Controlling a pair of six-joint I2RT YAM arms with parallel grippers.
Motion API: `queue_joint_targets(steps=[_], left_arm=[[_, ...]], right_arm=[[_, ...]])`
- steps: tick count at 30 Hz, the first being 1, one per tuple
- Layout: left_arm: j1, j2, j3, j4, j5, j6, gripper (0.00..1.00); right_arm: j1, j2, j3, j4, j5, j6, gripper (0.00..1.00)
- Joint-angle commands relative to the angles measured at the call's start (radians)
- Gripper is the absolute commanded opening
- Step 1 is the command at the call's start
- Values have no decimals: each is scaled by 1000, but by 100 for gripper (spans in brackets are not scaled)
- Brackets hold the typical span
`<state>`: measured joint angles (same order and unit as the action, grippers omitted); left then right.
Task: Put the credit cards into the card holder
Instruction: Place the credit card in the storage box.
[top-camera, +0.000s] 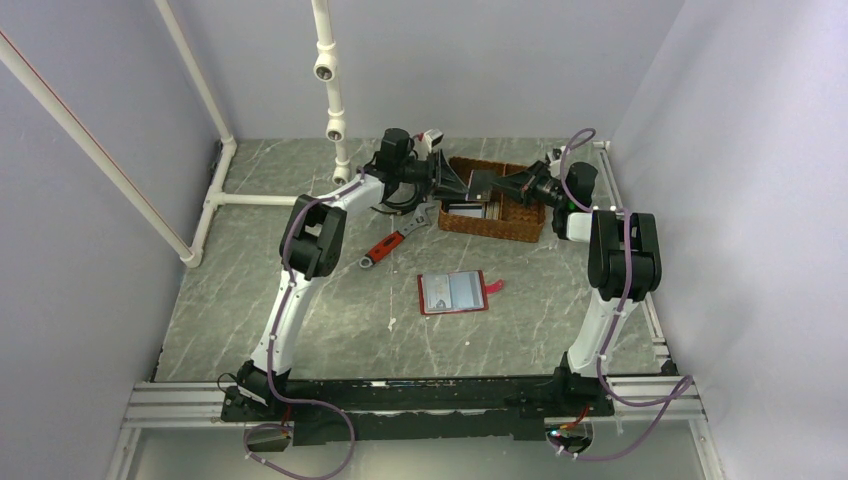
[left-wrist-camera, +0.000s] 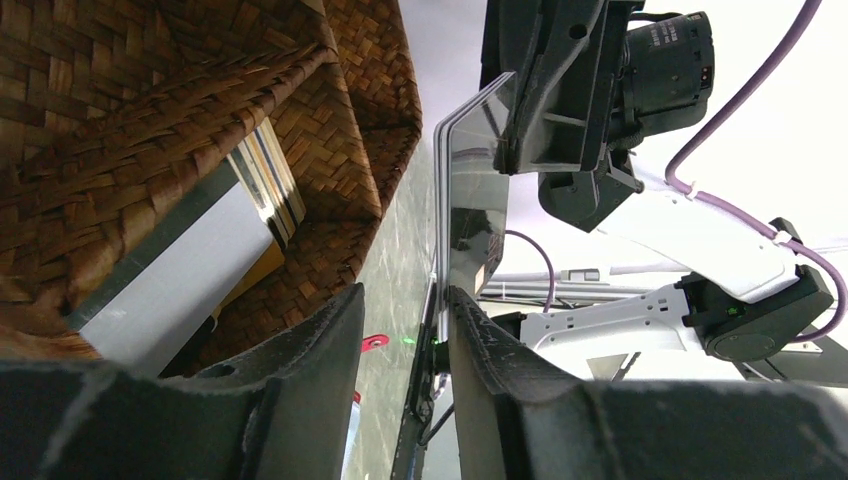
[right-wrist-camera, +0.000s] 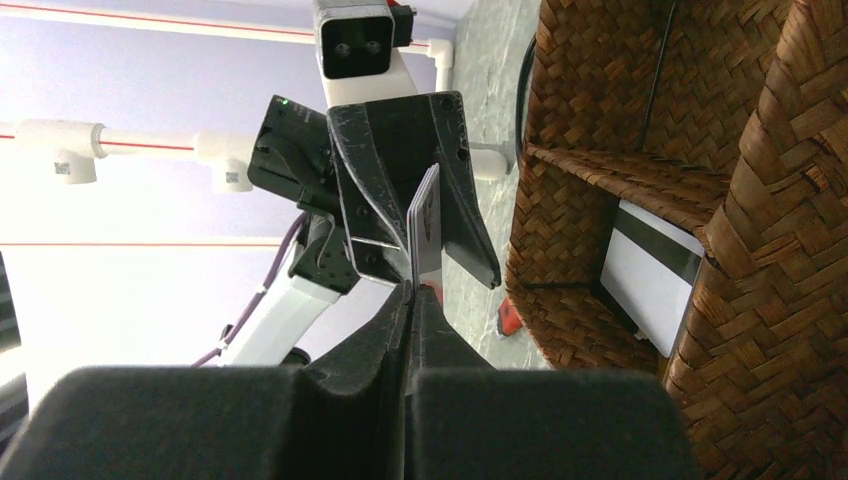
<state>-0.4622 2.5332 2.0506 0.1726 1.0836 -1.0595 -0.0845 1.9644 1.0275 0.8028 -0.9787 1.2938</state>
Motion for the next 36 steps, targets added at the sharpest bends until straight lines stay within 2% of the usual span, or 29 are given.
queue_joint_targets(steps=[1, 10, 16, 20, 22, 25, 26, 30, 36], left_arm=[[10, -52, -22, 58, 27, 0, 42], [11, -59, -26, 76, 31, -9, 50], [10, -30, -7, 72, 23, -20, 47], [10, 41, 63, 203, 34, -172, 30], [10, 42, 57, 218, 34, -176, 23], [13, 18, 28, 199, 17, -151, 4], [15, 11, 18, 201, 11, -151, 1], [27, -12, 2, 126, -1, -97, 0], [53, -52, -3, -83, -68, 58, 0]], right_arm=[[2, 2, 17, 79, -15, 13, 0], [3, 11, 17, 80, -14, 12, 0], [6, 12, 26, 59, -5, 0, 0], [17, 33, 34, 72, 0, 19, 0], [18, 37, 35, 65, 3, 14, 0], [17, 32, 36, 17, 11, -20, 0], [17, 31, 34, 10, 15, -23, 0], [12, 38, 30, 5, 19, -23, 0], [2, 38, 56, -154, 58, -132, 0]])
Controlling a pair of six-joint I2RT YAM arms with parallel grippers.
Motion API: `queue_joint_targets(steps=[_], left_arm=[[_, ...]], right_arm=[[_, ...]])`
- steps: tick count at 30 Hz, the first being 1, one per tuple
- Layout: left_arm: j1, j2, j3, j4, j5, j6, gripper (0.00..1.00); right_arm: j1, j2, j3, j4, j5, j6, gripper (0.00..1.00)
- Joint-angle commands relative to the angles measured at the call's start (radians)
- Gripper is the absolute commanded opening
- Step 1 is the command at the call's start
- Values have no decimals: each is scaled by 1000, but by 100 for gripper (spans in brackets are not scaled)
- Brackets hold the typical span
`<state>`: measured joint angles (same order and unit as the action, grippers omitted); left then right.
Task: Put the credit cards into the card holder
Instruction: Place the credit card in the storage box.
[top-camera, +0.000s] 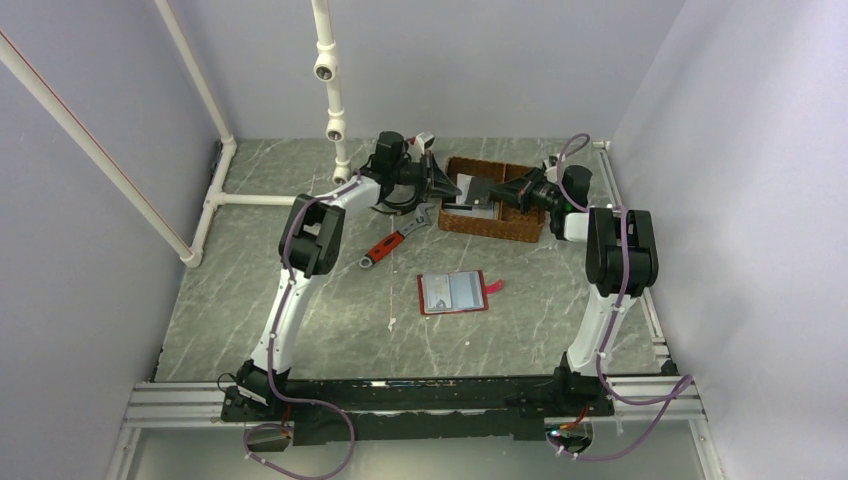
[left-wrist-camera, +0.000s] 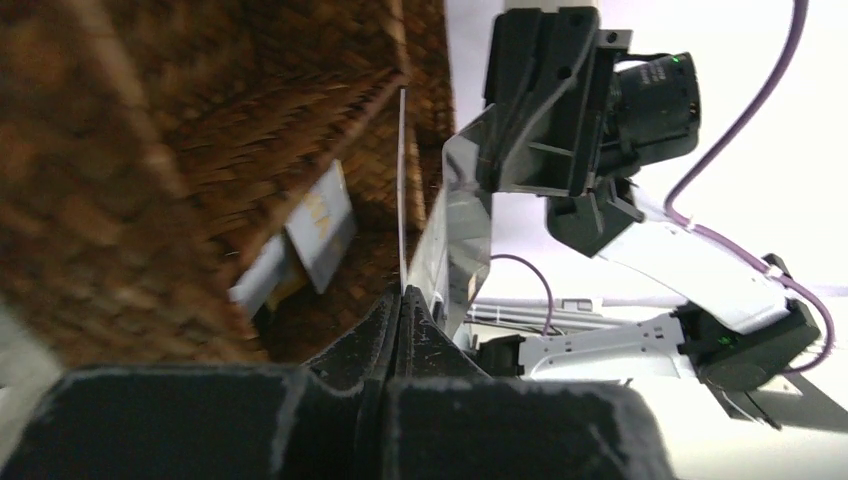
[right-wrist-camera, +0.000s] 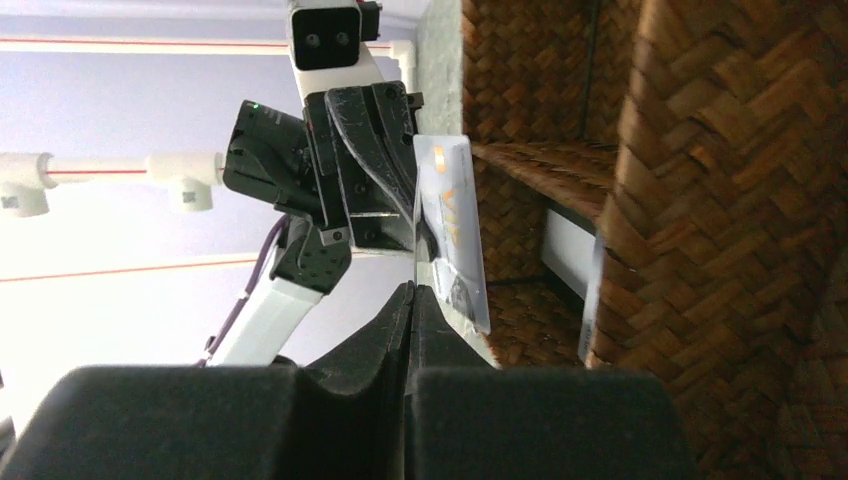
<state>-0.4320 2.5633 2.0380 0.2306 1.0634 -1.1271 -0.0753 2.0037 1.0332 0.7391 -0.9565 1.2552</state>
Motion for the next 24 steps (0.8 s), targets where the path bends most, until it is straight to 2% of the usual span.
queue_joint_targets(steps=[1, 10, 11, 14, 17, 21, 24], left_arm=[[26, -88, 13, -173, -64, 147, 0], [26, -210, 34, -414, -177, 358, 0], [26, -232, 30, -446, -190, 387, 0], [26, -299, -4, -557, -210, 460, 0], [19, -402, -153, -572, -192, 487, 0], [-17, -575, -384, -582, -217, 515, 0], [-68, -666, -525, -596, -245, 508, 0]], right_arm=[[-5, -5, 58, -129, 47, -119, 0], [63, -42, 221, -652, 251, -531, 0], [68, -43, 249, -698, 279, -568, 4], [132, -44, 359, -911, 389, -688, 25], [173, -111, 407, -1046, 517, -775, 38], [236, -234, 418, -1211, 745, -878, 48], [294, -332, 337, -1241, 753, -921, 52]])
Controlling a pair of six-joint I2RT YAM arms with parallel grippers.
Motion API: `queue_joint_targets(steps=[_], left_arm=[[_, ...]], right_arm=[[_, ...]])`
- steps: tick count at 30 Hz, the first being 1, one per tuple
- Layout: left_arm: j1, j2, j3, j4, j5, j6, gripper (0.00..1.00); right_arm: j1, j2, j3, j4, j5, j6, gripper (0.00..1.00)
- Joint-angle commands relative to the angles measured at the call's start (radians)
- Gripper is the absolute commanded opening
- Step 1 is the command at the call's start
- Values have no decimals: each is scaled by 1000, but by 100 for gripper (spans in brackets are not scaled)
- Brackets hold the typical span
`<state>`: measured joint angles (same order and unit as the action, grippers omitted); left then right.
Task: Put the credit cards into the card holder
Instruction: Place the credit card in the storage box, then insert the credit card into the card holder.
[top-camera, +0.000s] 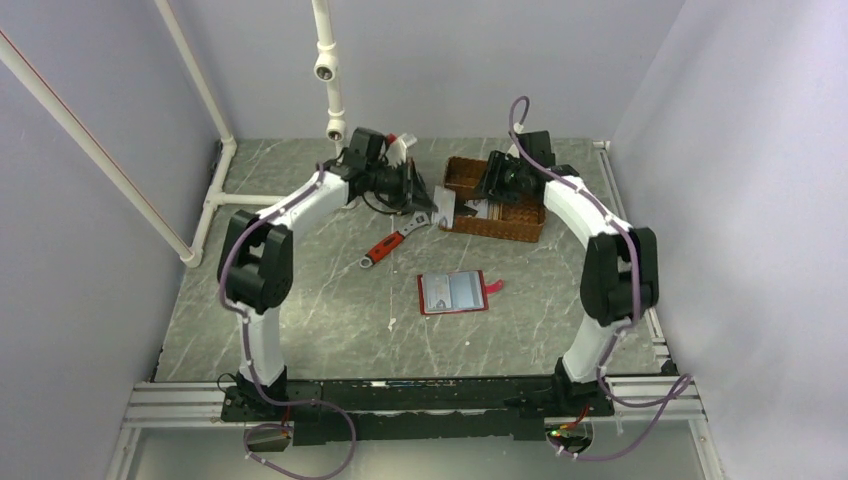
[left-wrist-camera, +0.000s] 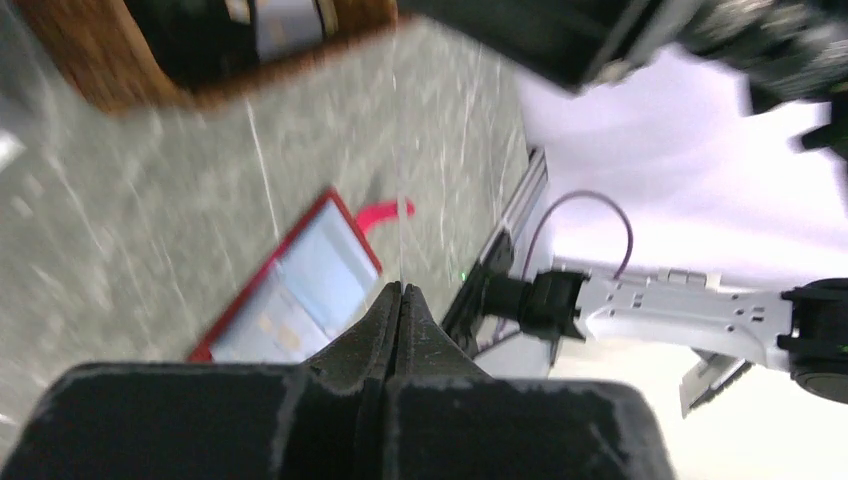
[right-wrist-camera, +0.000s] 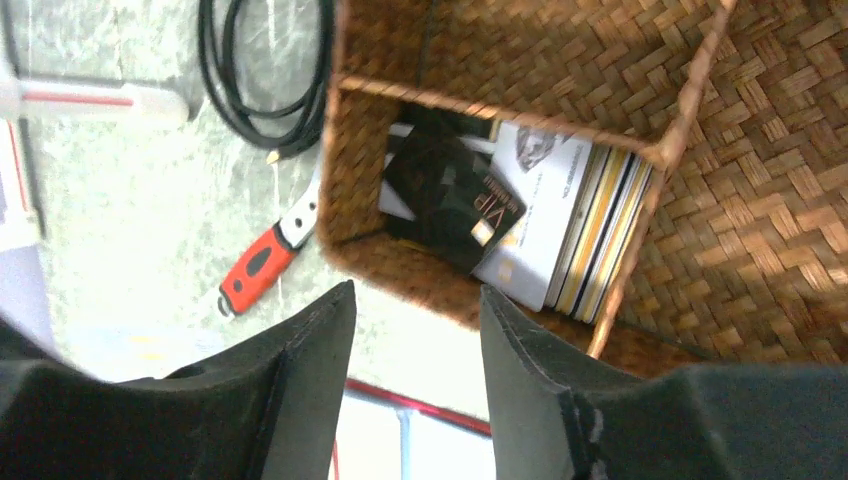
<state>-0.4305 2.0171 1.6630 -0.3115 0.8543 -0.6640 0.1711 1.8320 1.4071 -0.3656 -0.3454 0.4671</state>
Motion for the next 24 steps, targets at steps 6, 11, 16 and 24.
queue_joint_targets(steps=[6, 11, 16, 24], left_arm=[[-191, -179, -451, 178, -51, -143, 0], [-249, -185, -589, 366, -130, -244, 0], [-258, -215, -673, 388, -193, -264, 0], [-257, -232, -689, 324, -204, -232, 0]], right_arm=[[122, -340, -447, 73, -198, -114, 55], [142, -369, -656, 186, -280, -118, 41], [142, -335, -741, 310, -287, -54, 22], [140, -317, -785, 298, -108, -31, 13]])
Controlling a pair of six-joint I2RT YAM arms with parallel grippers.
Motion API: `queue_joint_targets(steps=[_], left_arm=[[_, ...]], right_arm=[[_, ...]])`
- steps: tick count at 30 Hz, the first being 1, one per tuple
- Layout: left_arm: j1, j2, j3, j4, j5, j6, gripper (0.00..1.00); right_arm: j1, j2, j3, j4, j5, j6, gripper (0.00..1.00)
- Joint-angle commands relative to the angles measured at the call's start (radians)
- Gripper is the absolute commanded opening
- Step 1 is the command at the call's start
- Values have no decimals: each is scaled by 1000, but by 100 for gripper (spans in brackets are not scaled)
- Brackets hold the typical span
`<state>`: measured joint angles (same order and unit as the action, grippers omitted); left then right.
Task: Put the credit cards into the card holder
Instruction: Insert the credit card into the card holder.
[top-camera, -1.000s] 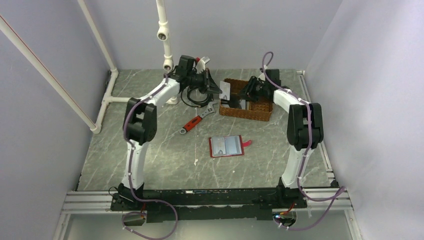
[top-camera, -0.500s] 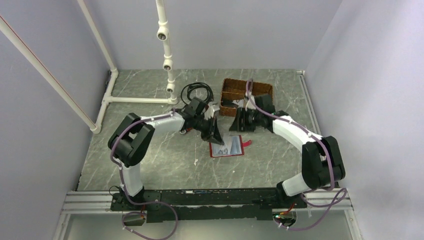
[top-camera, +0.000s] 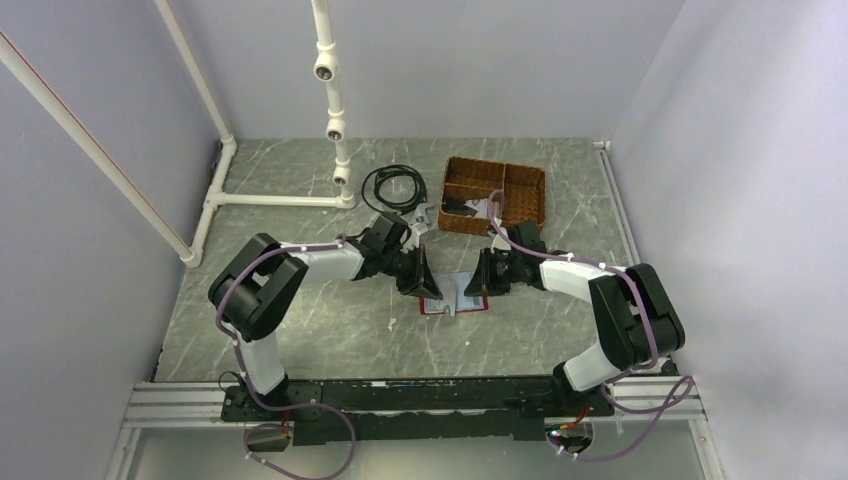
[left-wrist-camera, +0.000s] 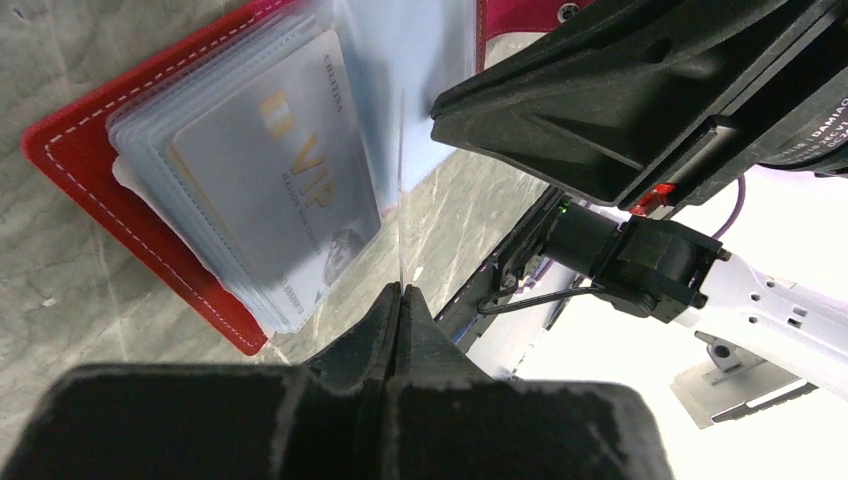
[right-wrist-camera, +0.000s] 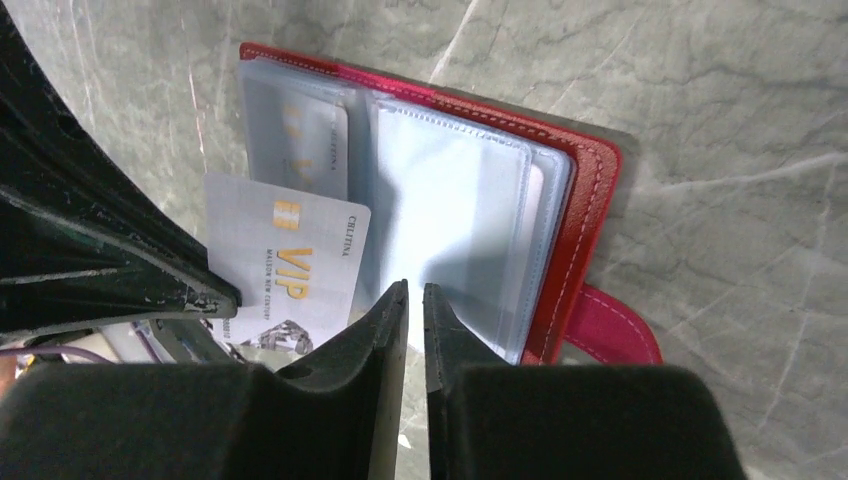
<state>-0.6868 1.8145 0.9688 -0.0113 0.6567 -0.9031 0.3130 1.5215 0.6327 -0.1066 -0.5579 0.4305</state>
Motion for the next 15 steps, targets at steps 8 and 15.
queue_joint_targets(steps=[8, 15], left_arm=[[0, -25, 24, -24, -37, 20, 0], [5, -20, 12, -15, -31, 21, 0]], right_arm=[[-12, -10, -10, 6, 145, 5, 11], [-38, -16, -23, -1, 153, 11, 10]])
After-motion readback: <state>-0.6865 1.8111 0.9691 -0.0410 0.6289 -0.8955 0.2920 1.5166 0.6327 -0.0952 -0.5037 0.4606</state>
